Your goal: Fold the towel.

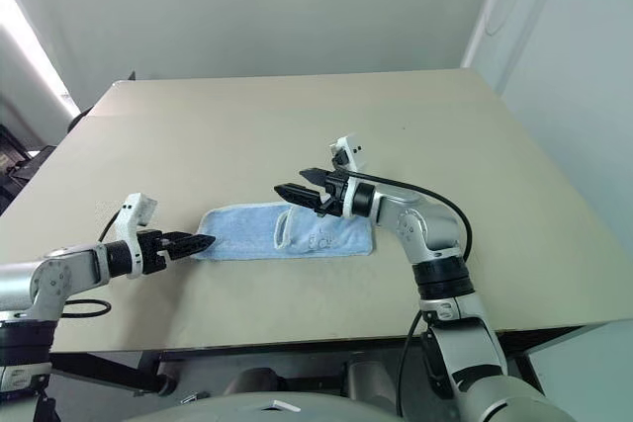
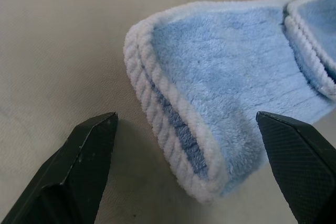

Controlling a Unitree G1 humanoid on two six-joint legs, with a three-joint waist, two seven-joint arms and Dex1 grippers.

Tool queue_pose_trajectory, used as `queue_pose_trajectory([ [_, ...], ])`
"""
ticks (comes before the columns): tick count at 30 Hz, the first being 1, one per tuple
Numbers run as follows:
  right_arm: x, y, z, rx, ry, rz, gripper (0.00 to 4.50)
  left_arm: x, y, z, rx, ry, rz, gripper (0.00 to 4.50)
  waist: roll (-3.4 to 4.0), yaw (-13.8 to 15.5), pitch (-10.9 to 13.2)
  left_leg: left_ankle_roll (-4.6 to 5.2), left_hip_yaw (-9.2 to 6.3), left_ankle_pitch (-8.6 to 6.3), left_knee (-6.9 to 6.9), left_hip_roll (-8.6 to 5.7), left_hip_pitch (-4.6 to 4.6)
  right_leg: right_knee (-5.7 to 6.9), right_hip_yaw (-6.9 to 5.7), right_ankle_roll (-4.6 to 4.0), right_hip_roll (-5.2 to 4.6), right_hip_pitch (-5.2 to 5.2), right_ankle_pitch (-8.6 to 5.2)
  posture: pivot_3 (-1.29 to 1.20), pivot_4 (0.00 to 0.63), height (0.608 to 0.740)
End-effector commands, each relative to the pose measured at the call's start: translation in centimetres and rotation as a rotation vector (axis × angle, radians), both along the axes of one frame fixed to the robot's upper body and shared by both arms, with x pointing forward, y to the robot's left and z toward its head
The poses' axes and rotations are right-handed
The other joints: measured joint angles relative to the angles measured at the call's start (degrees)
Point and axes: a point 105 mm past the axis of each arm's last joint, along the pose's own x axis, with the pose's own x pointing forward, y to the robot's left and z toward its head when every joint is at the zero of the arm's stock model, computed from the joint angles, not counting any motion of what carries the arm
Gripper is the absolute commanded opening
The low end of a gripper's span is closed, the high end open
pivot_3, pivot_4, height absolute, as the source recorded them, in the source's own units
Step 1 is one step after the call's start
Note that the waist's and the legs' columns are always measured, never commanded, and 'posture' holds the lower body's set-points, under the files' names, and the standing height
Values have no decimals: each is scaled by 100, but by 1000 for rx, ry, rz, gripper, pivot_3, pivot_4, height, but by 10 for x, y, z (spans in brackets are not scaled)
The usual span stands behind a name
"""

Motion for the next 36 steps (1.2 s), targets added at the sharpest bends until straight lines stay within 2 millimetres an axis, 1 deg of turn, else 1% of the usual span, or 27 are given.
queue_pose_trajectory([
  [1, 6, -1, 5, -14, -40, -27, 4499, -10, -24, -19, -19, 84, -96, 4441, 21, 0, -9, 0, 0, 0, 0, -4, 0, -5, 0, 1, -2, 3, 0, 0, 0, 740],
  [3, 7, 0, 5, -12, -38, -31, 4499, -9, -25, -17, -22, 80, -104, 4441, 28, 7, -12, 0, 0, 0, 1, -11, 0, -7, 0, 6, -10, 6, -3, 0, 0, 740],
  [6, 10, 0, 3, -23, -38, -50, 4500, -9, -25, -17, -21, 76, -114, 3880, 29, 7, -11, 0, -2, 0, 0, -12, -3, -11, 0, 9, -11, 6, -5, 0, 0, 740],
  [7, 11, 0, 2, -27, -37, -56, 4500, -10, -25, -17, -20, 76, -123, 3610, 29, 4, -11, 0, -2, 0, 0, -12, -5, -14, 0, 10, -11, 6, -5, 0, 0, 740],
  [9, 12, 0, 1, -30, -35, -60, 4500, -12, -27, -14, -29, 71, -140, 2957, 29, -4, -11, 0, -2, 0, -2, -12, -10, -22, 0, 11, -12, 4, -4, 0, 0, 740],
  [10, 12, 0, 0, -33, -36, -61, 4500, -12, -27, -12, -37, 66, -145, 2541, 29, -8, -11, 1, -3, -1, -4, -12, -12, -27, 0, 12, -13, 4, -4, 0, 0, 740],
  [11, 12, 0, 0, -34, -36, -61, 4500, -12, -27, -11, -40, 61, -146, 2266, 29, -12, -11, 1, -3, -1, -7, -12, -14, -31, 0, 12, -14, 4, -4, 0, 0, 740],
  [15, 11, 1, 3, -13, -44, -59, 4500, -12, -20, -2, -37, 17, -152, 752, 28, -27, -12, 3, -3, -3, -15, -12, -31, -41, 0, 14, -24, -11, 6, 0, 0, 740],
  [16, 11, 0, 5, -1, -46, -58, 4500, -11, -18, 1, -40, 2, -145, 339, 28, -28, -12, 3, -3, -3, -16, -12, -46, -41, 0, 16, -25, -23, 14, 0, 0, 740],
  [17, 11, 0, 6, 9, -47, -58, 4500, -10, -15, 3, -30, -10, -135, 20, 22, -28, -15, 3, -3, -4, -15, -12, -61, -39, 0, 15, -25, -37, 16, 0, 0, 740],
  [19, 11, 0, 9, 25, -51, -54, 4500, -8, -7, 4, -2, -20, -113, 20, 20, -26, -16, 2, -3, -3, -7, -12, -110, -26, 0, 23, -25, -93, 25, 0, 0, 740],
  [24, 3, 0, 18, 86, -61, -7, 4500, -4, 17, 17, 49, -52, -62, 20, 19, -51, -13, 2, -6, -3, -13, -7, -111, -20, -1, 22, -20, -102, 25, 0, 0, 740],
  [27, -1, -3, 20, 91, -66, 12, 4500, -6, 34, 26, 62, -65, -31, 20, 18, -74, -13, 2, -6, -3, -12, -2, -109, -14, -1, 21, -12, -103, 24, 0, 0, 740],
  [29, -4, -8, 20, 90, -70, 21, 4500, -8, 56, 30, 101, -61, 24, 20, 18, -93, -13, 2, -6, -3, -12, 0, -108, -11, -2, 20, -10, -103, 24, 0, 0, 740],
  [30, -5, -10, 19, 87, -73, 25, 4500, -10, 64, 32, 110, -59, 43, 20, 18, -106, -13, 2, -6, -3, -12, 1, -107, -11, -2, 20, -9, -103, 23, 0, 0, 740],
  [33, -9, -16, 16, 71, -77, 33, 4500, -21, 76, 41, 127, -57, 38, 20, 17, -161, -11, 3, -6, -3, -12, 1, -108, -12, -2, 20, -10, -103, 23, 0, 0, 740],
  [35, -8, -22, 12, 47, -76, 20, 4500, -29, 84, 49, 143, -59, 27, 20, 14, -178, -9, 3, -5, -3, -12, 1, -109, -13, -2, 20, -12, -105, 23, 0, 0, 740],
  [36, -7, -24, 9, 42, -71, 10, 4500, -30, 85, 57, 138, -71, 20, 20, 11, -177, -7, 3, -5, -3, -12, 1, -109, -13, -2, 19, -13, -105, 23, 0, 0, 740],
])
